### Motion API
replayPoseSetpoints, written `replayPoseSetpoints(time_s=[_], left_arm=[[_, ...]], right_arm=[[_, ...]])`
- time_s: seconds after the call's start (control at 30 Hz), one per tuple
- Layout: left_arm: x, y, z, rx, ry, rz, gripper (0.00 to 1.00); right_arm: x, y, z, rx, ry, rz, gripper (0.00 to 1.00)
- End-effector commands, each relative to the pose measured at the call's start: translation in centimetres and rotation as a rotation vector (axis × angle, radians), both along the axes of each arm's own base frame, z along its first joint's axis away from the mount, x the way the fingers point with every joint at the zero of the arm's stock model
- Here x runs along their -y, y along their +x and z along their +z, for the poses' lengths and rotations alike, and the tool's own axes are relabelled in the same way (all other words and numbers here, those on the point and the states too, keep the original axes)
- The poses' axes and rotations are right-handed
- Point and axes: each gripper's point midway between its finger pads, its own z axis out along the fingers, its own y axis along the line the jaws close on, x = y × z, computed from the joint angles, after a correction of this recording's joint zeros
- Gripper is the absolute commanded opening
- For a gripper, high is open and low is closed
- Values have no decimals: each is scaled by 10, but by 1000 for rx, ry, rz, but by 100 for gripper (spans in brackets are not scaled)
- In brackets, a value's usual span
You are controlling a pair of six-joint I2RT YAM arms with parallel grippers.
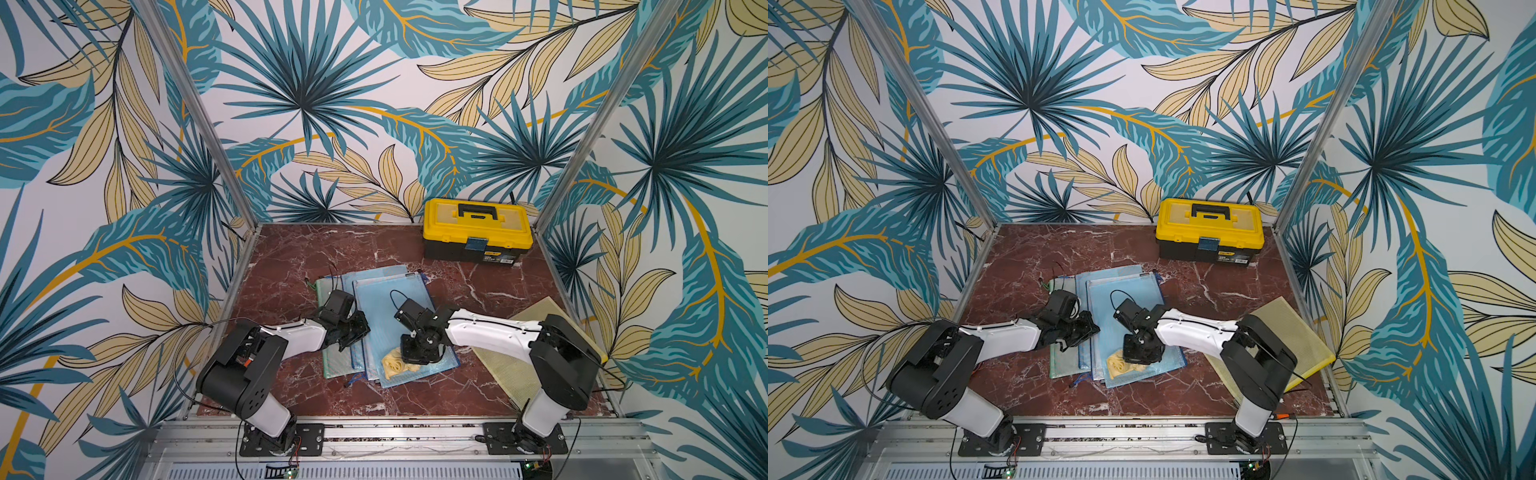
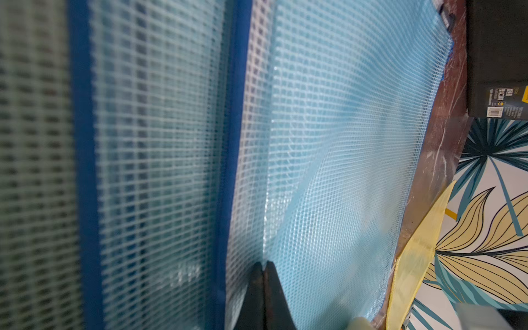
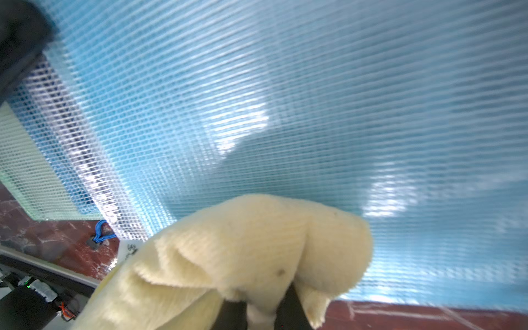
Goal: Wipe the document bag
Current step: Wipe the dirt from the document bag, then pick up the document bag.
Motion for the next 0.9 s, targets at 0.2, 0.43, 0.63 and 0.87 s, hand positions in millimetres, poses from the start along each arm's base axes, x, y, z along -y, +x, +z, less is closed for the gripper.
replayPoseSetpoints(time_s=[0.2,0.43,0.63,0.87], left_arm=[[4,7,8,27,-14,-21,0],[11,13,25,74,-39,-68,0],[41,14,94,256,-147,-242,0],[87,-14,165,389,-195,-533,0]], right_arm=[[101,-21,-24,-55,-184,-150,0],[149,-18,14,37,-204,-227,0],[123,25,121,341,36,-241,0],[164,33,235,694,96,-362,0]])
